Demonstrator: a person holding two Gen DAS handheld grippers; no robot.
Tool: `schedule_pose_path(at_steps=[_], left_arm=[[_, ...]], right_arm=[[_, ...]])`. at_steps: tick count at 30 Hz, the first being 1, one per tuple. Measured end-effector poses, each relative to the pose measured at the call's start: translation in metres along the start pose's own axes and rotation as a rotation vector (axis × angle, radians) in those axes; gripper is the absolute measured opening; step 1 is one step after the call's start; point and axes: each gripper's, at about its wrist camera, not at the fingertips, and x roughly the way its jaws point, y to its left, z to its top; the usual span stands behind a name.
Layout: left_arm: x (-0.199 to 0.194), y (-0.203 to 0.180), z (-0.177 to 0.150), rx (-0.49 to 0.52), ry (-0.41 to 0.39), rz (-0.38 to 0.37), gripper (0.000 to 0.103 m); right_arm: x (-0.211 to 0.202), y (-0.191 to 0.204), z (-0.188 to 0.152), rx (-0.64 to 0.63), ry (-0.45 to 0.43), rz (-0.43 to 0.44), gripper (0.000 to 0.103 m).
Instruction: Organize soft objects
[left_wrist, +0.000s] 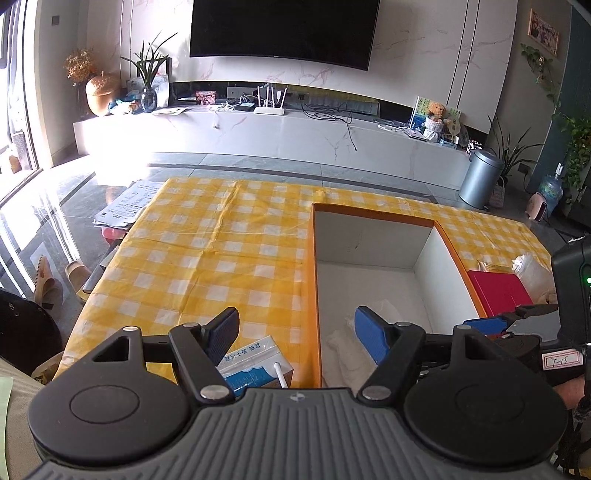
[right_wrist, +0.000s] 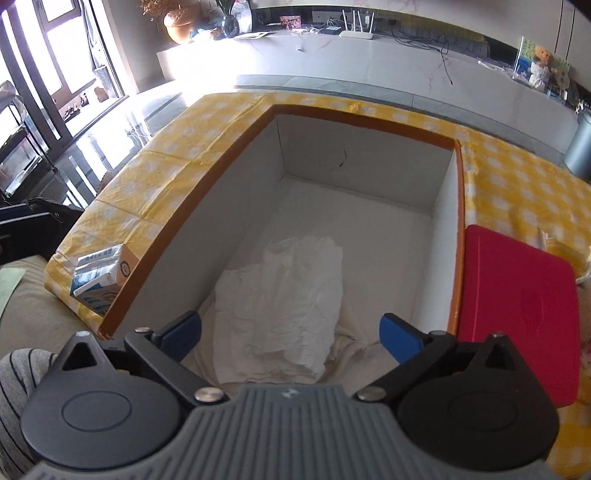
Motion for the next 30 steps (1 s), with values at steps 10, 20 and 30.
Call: schedule_pose_path(at_steps=[10, 20, 30], left_arm=[[-0.025, -0.026, 0.010, 0.044, -0.037, 0.014, 0.084], [-0.037, -0.100, 0.019, 0.186, -0.068, -0.047, 0.085], [-0.002, -0.195, 0.008, 0.313, -0.017, -0.174, 0.085]], right_arm=[[-0.057, -0.018, -0.003, 0.004, -0.117, 0.004, 0.101], [-0.134, -0.084, -0.034, 0.060, -0.236, -0.127, 0.101], [-0.173, -0.232, -0.103, 0.362, -0.249, -0.360, 0.101]])
